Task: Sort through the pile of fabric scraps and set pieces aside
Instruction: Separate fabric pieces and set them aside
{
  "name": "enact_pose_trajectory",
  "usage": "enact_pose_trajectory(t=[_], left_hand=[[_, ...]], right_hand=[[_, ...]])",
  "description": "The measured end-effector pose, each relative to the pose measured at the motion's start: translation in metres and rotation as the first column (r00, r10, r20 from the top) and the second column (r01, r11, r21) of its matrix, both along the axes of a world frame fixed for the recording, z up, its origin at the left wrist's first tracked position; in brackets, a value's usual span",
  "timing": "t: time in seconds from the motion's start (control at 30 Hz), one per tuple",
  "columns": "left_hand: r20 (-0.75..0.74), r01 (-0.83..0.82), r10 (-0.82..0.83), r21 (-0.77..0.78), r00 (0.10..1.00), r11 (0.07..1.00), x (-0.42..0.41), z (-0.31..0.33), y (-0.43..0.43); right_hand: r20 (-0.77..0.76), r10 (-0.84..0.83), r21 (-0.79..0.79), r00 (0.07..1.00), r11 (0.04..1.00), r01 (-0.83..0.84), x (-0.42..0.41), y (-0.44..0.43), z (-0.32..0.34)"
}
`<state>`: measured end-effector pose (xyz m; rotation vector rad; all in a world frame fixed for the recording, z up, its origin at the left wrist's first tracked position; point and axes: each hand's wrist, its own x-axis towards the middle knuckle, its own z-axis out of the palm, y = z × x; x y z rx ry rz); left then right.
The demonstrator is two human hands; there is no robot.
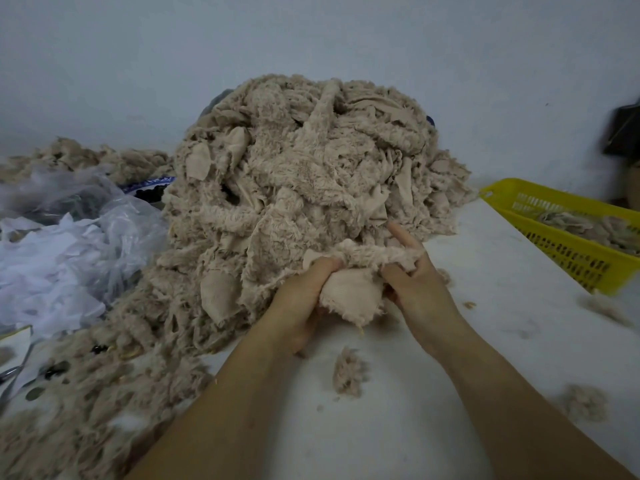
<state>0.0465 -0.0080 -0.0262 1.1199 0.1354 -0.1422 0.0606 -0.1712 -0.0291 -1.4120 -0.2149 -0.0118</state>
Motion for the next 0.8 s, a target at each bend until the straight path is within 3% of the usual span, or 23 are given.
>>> enact_pose_trajectory(t=[0.07,0.13,0.2,0.33,0.4,0.67,0.8], left_hand=[[-0.006,-0.012,0.012,0.037,1.0,0.999,0.001,-0.001,0.0],[-0.009,-0.015,0.016,0.038,1.0,0.999,0.002,-0.002,0.0],[-0.003,-0.026,0.026,0.04,1.0,0.999,0.002,-0.002,0.001],[-0.014,-0.071,0.07,-0.037,0.997,0.997,0.003,0.0,0.007],[-0.014,-0.095,0.094,-0.086,0.995,0.992,0.004,0.003,0.008],[0.081,-0.057,0.081,-0.258,0.993,0.964,0.008,0.005,0.012],[0.12,-0.016,0.048,-0.251,0.992,0.968,0.005,0.007,0.012]], right_hand=[[0.094,-0.096,-0.195,0.991,0.974,0.113,0.0,0.0,-0.001],[0.166,-0.171,-0.267,0.971,0.94,0.211,0.002,0.0,-0.003],[0.171,-0.218,-0.238,0.961,0.937,0.255,0.002,-0.001,-0.002],[-0.121,-0.224,0.003,0.967,0.974,0.226,0.005,-0.003,0.001],[-0.185,-0.209,0.008,0.96,0.977,0.214,0.008,-0.005,0.0],[-0.159,-0.226,-0.028,0.961,0.974,0.224,0.01,-0.008,0.002],[-0.094,-0.116,0.025,0.989,0.993,0.119,0.009,-0.008,0.004]])
